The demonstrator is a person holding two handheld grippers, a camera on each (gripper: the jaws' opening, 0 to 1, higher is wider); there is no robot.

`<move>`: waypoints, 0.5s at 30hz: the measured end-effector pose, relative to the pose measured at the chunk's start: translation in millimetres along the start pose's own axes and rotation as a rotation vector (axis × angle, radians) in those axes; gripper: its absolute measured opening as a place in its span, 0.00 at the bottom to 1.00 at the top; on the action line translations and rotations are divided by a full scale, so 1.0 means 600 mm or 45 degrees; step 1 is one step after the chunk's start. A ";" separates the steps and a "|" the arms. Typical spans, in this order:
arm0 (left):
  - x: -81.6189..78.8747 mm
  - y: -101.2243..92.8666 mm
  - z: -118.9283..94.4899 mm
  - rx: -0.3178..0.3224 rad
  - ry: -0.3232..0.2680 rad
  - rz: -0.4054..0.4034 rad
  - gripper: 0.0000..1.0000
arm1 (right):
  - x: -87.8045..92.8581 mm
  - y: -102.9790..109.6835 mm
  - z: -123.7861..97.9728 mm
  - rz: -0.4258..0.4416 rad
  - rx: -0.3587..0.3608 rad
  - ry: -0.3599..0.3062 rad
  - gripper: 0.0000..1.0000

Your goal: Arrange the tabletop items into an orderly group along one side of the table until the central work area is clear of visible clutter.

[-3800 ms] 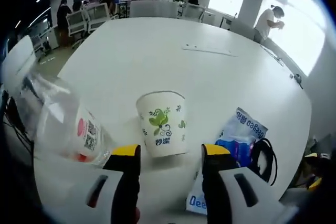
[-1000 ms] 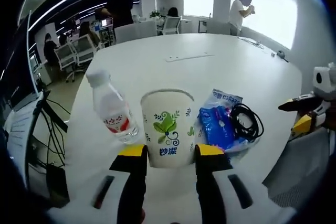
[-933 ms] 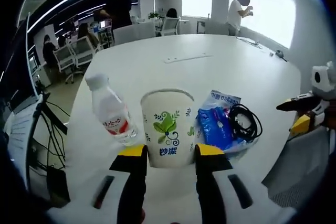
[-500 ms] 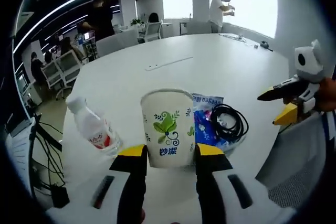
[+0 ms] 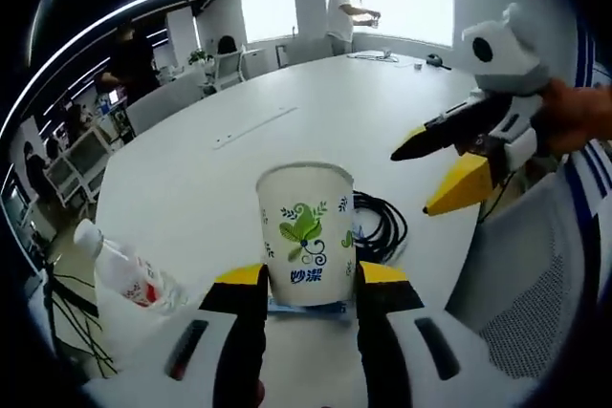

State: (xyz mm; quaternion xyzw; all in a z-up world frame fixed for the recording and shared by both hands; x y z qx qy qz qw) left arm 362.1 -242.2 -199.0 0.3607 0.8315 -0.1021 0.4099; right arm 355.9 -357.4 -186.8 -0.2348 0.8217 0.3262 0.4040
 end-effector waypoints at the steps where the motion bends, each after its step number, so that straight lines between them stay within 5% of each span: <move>1: -0.002 -0.004 0.000 0.006 0.001 0.016 0.35 | -0.001 0.000 0.001 -0.001 -0.003 -0.001 0.57; 15: -0.012 -0.048 0.009 0.134 -0.006 0.172 0.35 | -0.012 0.006 0.007 0.002 -0.073 -0.003 0.54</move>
Point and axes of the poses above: the point that each gripper's makers call its tool centre point, and the gripper's own axes: z roughly forward along the fingers, y roughly to its left, x roughly out of its underside, the point moved 3 cm from there along -z, roughly backward along the fingers, and after that the axes turned 4 degrees about -x, right-handed, at the moved point
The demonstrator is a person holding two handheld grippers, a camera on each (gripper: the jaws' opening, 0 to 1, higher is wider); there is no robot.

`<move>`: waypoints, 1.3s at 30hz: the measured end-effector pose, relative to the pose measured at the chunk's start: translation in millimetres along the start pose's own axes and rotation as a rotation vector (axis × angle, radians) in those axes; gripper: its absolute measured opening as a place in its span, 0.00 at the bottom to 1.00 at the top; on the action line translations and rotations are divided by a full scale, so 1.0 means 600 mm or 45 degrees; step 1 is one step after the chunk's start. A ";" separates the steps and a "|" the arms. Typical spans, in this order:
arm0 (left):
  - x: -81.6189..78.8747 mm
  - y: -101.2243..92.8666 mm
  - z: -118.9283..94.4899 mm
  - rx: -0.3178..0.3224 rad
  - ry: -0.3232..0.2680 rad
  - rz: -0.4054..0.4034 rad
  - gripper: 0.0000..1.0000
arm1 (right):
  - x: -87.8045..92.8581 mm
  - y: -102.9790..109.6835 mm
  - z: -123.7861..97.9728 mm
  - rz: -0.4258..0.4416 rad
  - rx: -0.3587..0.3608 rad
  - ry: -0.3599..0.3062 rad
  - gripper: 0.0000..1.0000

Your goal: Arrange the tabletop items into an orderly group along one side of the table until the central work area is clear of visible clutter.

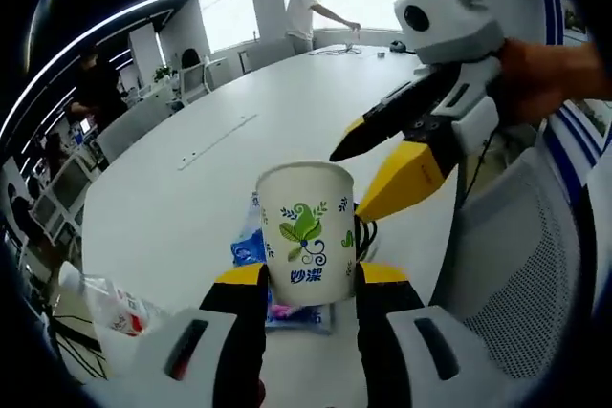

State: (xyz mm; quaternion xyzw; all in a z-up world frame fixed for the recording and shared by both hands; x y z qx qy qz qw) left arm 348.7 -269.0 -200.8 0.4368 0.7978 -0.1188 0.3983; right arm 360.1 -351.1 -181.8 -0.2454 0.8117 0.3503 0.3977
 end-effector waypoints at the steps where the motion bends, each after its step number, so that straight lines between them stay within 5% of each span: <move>1: -0.001 -0.002 0.000 0.008 -0.005 0.007 0.35 | 0.000 0.002 0.002 0.000 -0.014 0.002 0.54; 17: -0.009 -0.028 -0.002 0.102 -0.040 0.171 0.35 | 0.014 0.036 0.017 -0.097 -0.191 0.118 0.35; 29: -0.006 -0.032 0.001 0.125 -0.028 0.177 0.34 | 0.007 0.069 0.018 -0.032 -0.294 0.060 0.01; 39: 0.000 -0.032 0.001 0.110 -0.025 0.153 0.34 | 0.009 0.072 0.023 -0.030 -0.260 0.057 0.00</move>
Point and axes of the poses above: the point that each gripper's makers call its tool centre point, and the gripper's own axes: z roughly forward along the fingers, y roughly to its left, x roughly out of its underside, the point moved 3 cm from there along -z, roughly backward along the fingers, and after that the axes turned 4 degrees about -x, right-handed, at the moved point
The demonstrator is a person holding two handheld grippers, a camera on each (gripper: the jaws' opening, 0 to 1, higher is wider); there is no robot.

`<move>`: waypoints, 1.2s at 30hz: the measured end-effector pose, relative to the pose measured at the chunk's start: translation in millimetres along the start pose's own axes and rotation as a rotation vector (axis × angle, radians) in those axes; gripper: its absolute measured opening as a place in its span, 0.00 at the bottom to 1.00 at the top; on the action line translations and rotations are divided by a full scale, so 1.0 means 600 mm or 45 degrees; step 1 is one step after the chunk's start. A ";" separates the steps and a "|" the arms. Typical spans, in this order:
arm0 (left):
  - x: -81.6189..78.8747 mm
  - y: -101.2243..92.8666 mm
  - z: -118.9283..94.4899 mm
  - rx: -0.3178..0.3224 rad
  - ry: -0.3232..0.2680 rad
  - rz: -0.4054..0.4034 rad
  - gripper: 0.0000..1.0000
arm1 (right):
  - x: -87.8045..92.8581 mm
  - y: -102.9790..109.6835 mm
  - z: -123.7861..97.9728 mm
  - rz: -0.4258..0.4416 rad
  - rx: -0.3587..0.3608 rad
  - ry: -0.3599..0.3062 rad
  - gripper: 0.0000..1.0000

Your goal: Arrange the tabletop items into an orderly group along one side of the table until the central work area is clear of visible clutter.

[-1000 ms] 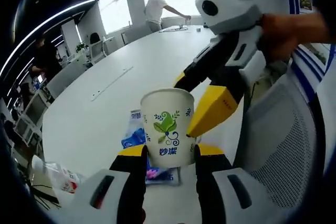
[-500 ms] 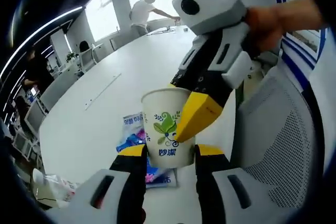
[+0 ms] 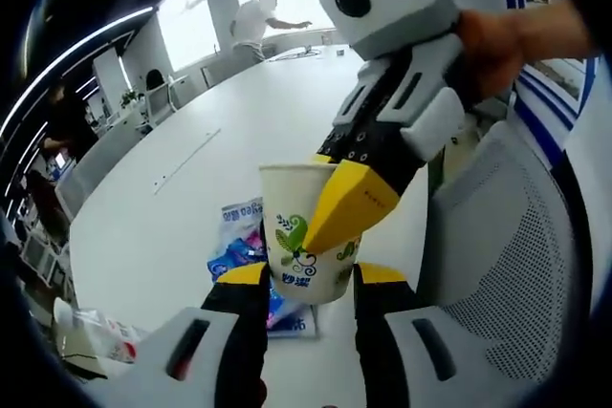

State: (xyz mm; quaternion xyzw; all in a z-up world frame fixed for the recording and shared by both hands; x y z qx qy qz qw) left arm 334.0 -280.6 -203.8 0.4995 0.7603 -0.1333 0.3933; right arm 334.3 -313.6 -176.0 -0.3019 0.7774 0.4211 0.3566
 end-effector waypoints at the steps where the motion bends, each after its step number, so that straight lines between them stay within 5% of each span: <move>1: 0.000 0.001 0.000 -0.004 0.001 0.002 0.34 | 0.000 0.000 0.000 0.001 0.002 -0.002 0.00; 21: 0.018 0.021 -0.024 -0.076 -0.011 -0.091 0.34 | -0.015 0.017 0.029 -0.019 -0.014 0.000 0.00; 36: 0.042 0.036 -0.039 -0.144 -0.040 -0.275 0.35 | -0.023 0.026 0.051 -0.031 -0.004 -0.004 0.00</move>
Point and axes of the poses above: the point that each gripper's makers call its tool centre point, and the gripper's own axes: z roughly forward along the fingers, y roughly to its left, x roughly out of its underside, the point moved 3 cm from there along -z, roughly backward along the fingers, and after that the axes turned 4 degrees about -x, right-handed, at the moved point
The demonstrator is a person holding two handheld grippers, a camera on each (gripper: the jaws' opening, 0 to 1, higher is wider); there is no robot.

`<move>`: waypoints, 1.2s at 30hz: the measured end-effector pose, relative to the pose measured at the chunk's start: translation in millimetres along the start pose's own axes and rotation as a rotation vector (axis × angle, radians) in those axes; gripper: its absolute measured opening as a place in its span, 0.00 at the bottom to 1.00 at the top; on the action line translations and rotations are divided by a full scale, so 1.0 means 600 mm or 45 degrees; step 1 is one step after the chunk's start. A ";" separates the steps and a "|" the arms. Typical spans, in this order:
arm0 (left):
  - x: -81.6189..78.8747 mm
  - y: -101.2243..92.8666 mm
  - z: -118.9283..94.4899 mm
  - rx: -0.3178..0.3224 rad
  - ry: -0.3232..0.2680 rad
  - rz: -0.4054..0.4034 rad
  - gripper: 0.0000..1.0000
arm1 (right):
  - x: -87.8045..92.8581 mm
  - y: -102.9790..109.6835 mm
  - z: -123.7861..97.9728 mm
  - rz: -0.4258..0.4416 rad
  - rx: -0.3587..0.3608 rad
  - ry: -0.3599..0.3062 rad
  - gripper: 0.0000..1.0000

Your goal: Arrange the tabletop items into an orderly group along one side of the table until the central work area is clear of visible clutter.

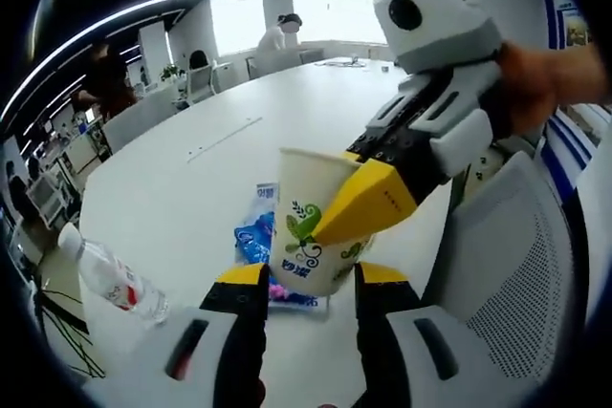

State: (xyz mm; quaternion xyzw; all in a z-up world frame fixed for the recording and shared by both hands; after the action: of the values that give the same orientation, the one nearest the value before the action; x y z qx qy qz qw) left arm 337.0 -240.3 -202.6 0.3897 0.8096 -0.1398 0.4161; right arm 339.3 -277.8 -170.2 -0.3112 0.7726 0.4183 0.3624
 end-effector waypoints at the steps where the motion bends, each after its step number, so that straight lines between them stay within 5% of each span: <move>1: 0.000 0.001 -0.001 -0.006 -0.002 -0.013 0.35 | -0.001 0.001 0.002 -0.004 -0.001 0.002 0.00; 15: 0.020 0.036 -0.016 -0.074 -0.016 -0.161 0.35 | -0.018 -0.004 0.018 -0.003 -0.010 -0.007 0.00; 36: 0.055 0.143 -0.072 -0.296 -0.080 -0.438 0.36 | -0.038 -0.046 0.063 0.001 0.057 0.007 0.00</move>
State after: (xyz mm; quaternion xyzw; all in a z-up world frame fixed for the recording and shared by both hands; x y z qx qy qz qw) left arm 365.3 -143.2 -193.7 0.1906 0.8616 -0.1263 0.4532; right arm 384.7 -253.3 -178.1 -0.3038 0.7828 0.4003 0.3669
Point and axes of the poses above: the point that each gripper's makers call its tool centre point, and the gripper's own axes: z roughly forward along the fingers, y roughly to its left, x roughly out of its underside, the point moved 3 cm from there along -z, roughly backward along the fingers, and after that the axes turned 4 degrees about -x, right-handed, at the moved point
